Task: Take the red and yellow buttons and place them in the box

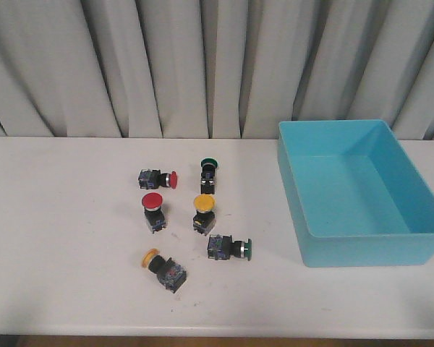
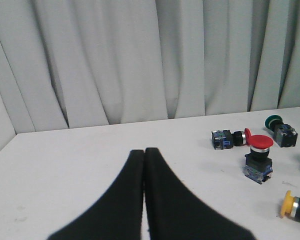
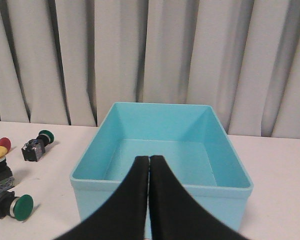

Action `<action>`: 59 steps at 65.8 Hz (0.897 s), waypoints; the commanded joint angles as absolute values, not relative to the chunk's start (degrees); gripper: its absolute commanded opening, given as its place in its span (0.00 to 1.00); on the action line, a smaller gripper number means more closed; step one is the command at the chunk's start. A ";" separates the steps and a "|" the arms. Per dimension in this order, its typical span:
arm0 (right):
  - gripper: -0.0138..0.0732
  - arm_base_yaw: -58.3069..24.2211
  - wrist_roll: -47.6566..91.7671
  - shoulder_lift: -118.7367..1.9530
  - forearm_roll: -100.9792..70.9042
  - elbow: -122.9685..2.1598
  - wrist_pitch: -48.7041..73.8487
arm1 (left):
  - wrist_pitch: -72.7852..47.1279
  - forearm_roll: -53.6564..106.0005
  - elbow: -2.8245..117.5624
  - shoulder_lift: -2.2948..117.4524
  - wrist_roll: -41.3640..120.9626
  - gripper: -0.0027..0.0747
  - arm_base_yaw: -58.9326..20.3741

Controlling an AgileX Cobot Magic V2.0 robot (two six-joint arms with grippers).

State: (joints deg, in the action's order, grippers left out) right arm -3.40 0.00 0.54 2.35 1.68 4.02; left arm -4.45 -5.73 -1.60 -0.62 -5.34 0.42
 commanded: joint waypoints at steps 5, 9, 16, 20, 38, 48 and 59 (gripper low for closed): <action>0.16 -2.94 0.31 1.22 2.69 2.06 0.00 | 0.00 -5.67 -4.24 -1.39 -5.55 0.03 0.39; 0.16 -2.94 0.31 1.22 2.69 2.06 0.00 | 0.00 -5.67 -4.24 -1.39 -5.55 0.03 0.39; 0.16 -2.94 0.31 1.22 2.69 2.06 0.00 | 0.00 -5.67 -4.24 -1.39 -5.55 0.03 0.39; 0.16 -2.94 0.31 1.22 2.69 2.06 0.00 | 0.00 -5.67 -4.24 -1.39 -5.55 0.03 0.39; 0.16 -2.94 0.31 1.22 2.69 2.06 0.00 | 0.00 -5.67 -4.24 -1.39 -5.55 0.03 0.39; 0.16 -2.94 0.31 1.22 2.69 2.06 0.00 | 0.00 -5.67 -4.24 -1.39 -5.55 0.03 0.39; 0.16 -2.94 0.31 1.22 2.69 2.06 -0.47 | 0.00 -5.67 -4.24 -1.39 -5.55 0.03 0.39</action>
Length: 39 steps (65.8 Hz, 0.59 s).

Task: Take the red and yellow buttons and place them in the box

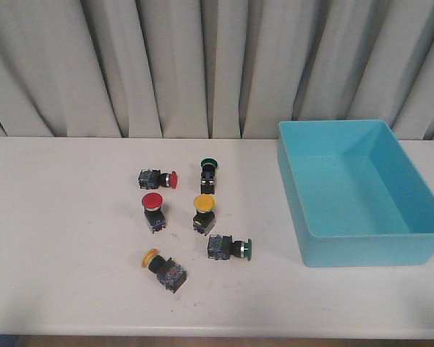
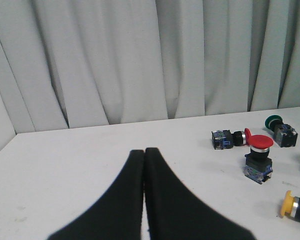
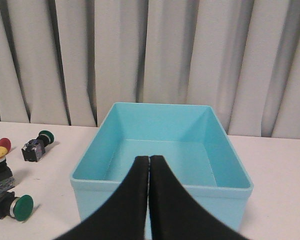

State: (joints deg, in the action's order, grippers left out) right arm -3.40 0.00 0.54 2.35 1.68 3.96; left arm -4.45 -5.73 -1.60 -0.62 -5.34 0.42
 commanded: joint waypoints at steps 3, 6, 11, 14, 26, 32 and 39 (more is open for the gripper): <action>0.16 -2.94 0.31 1.22 2.74 2.06 -0.60 | 0.00 -5.67 -4.24 -1.39 -5.55 0.03 0.39; 0.16 -2.94 0.37 1.22 2.74 1.96 -1.44 | 0.00 -5.67 -3.89 -1.39 -5.55 0.03 0.38; 0.16 -2.94 0.00 1.15 2.46 1.08 -2.22 | 1.81 -5.67 -2.56 -1.39 -5.55 0.03 0.38; 0.16 -2.94 0.00 0.83 2.46 -0.29 -1.77 | 2.39 -5.67 -0.97 -1.33 -5.55 0.03 0.38; 0.16 -2.94 0.00 -4.80 2.52 -10.00 0.00 | 0.75 -5.67 9.64 -0.16 -5.55 0.03 0.38; 0.16 -2.94 0.00 -9.82 2.81 -15.62 2.40 | -3.19 -5.67 16.11 3.81 -5.55 0.03 0.38; 0.16 -2.94 0.00 -16.75 2.93 -21.92 5.43 | -9.30 -5.67 23.91 10.78 -5.55 0.03 0.38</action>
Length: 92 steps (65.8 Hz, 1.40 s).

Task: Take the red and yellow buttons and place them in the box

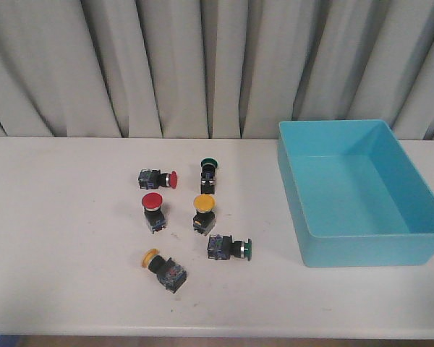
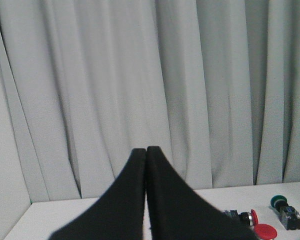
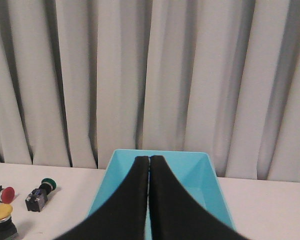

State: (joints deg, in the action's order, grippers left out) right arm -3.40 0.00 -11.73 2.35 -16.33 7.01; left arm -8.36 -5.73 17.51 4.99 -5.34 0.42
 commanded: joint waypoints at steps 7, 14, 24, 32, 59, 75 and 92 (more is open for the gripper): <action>0.16 -2.94 0.36 -23.76 3.00 -27.38 9.36 | -16.25 -5.67 30.30 18.71 -5.55 0.03 0.38; 0.16 -2.94 2.63 -29.63 3.02 -30.05 12.83 | -22.47 -5.67 34.14 26.45 -5.39 0.03 0.38; 0.16 -2.94 3.80 -36.33 2.97 -30.06 17.45 | -26.45 -5.67 34.27 34.32 -5.39 0.03 0.38; 0.16 -2.94 3.75 -40.37 2.69 -30.00 19.74 | -27.68 -5.67 34.27 38.50 -5.46 0.03 0.38; 0.19 -2.94 3.75 -46.89 2.35 -29.86 20.03 | -27.12 -5.67 34.27 43.87 -5.60 0.09 0.38; 0.50 -2.94 3.75 -48.73 2.35 -29.86 20.01 | -26.69 -5.67 34.27 45.39 -5.54 0.55 0.38; 0.76 -2.94 3.75 -48.91 2.35 -29.86 19.31 | -27.85 -5.44 34.50 45.39 -4.18 0.80 -1.07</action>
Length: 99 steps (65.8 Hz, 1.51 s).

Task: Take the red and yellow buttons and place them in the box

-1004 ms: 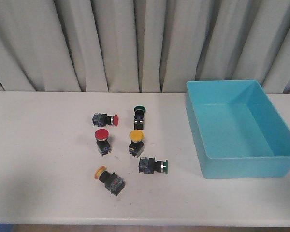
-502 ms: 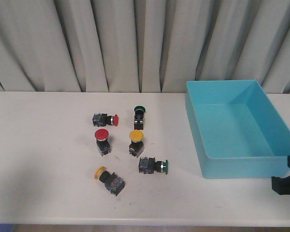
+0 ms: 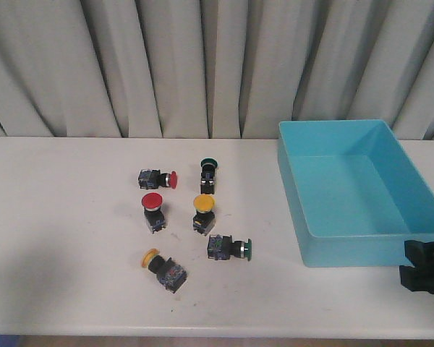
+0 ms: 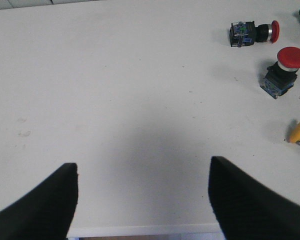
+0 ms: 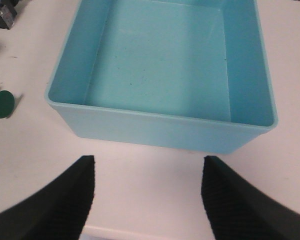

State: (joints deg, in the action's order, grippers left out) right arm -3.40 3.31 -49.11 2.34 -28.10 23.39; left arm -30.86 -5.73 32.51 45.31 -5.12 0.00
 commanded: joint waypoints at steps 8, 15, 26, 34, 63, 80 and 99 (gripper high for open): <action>0.77 -2.94 3.75 -48.91 2.35 -29.86 19.18 | -30.00 -4.33 36.43 46.43 -0.54 0.79 -2.44; 0.77 -2.94 3.75 -48.91 2.35 -29.86 19.18 | -32.76 -2.15 39.67 49.32 4.84 0.79 -4.05; 0.77 -2.94 3.75 -48.91 2.35 -29.86 19.18 | -38.47 4.27 46.06 57.60 15.60 0.79 -7.32; 0.77 -2.94 3.75 -48.91 2.35 -29.86 19.18 | -39.86 8.96 50.76 63.89 24.05 0.79 -9.61; 0.77 -2.94 3.75 -48.91 2.35 -29.86 19.23 | -38.05 13.82 66.64 85.36 44.20 0.79 -15.19; 0.77 -2.94 3.75 -48.91 2.35 -29.86 19.23 | -43.33 13.82 78.11 97.91 47.21 0.79 -16.10; 0.76 -2.94 3.75 -48.91 2.35 -29.86 19.17 | -49.93 14.35 91.22 110.66 49.79 0.79 -16.10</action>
